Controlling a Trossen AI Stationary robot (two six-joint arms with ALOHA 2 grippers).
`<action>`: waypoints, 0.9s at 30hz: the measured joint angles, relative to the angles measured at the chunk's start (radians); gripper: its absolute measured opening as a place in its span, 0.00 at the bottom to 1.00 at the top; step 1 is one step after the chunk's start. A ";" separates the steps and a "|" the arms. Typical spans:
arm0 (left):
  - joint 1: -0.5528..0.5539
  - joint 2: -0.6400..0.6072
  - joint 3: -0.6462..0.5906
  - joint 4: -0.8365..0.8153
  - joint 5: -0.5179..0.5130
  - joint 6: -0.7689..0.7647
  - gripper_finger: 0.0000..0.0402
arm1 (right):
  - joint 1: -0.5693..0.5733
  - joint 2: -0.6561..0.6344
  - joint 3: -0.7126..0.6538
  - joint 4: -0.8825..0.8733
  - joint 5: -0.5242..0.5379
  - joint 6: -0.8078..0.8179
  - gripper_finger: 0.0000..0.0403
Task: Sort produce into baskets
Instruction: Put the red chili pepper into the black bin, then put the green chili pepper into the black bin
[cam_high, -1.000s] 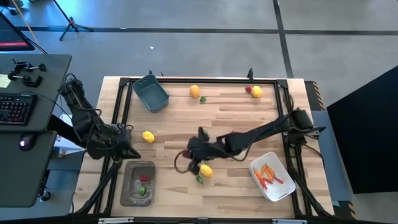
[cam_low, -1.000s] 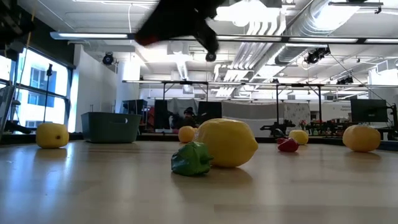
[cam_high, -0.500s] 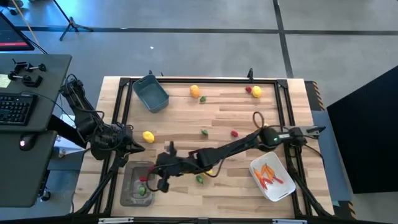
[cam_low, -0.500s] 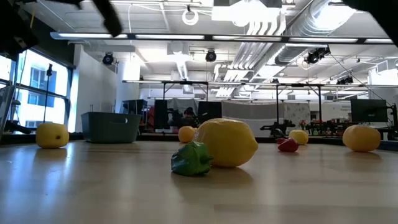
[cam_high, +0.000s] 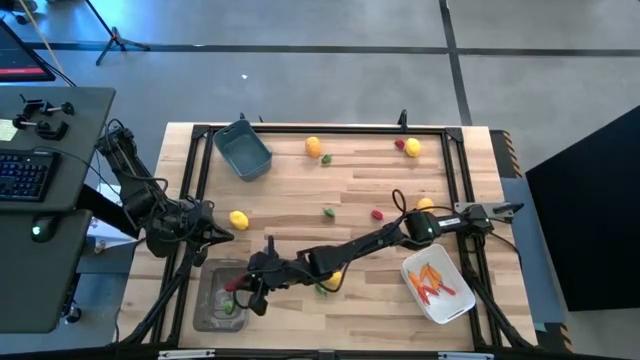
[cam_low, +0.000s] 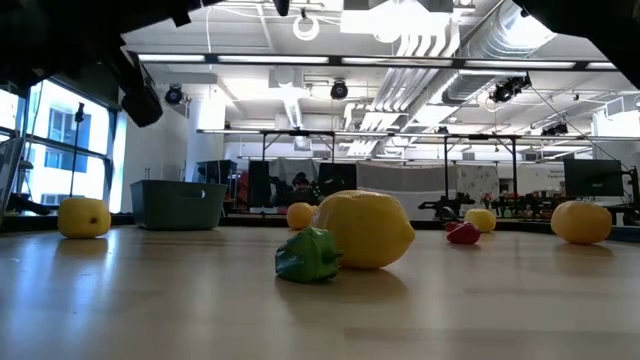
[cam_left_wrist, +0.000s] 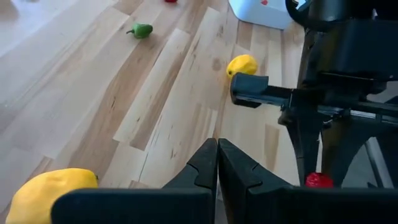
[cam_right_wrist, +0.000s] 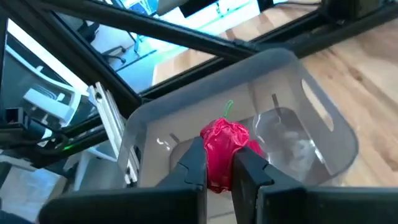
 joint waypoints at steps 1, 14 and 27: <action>0.000 0.000 0.000 -0.001 0.000 0.000 0.00 | -0.001 0.007 0.000 0.009 -0.003 0.002 0.06; 0.000 0.000 0.000 0.000 0.004 -0.010 0.00 | -0.020 0.061 0.000 0.088 -0.095 0.022 0.25; 0.000 0.000 0.000 0.000 0.005 -0.014 0.00 | -0.024 0.058 0.074 0.070 -0.121 -0.015 0.58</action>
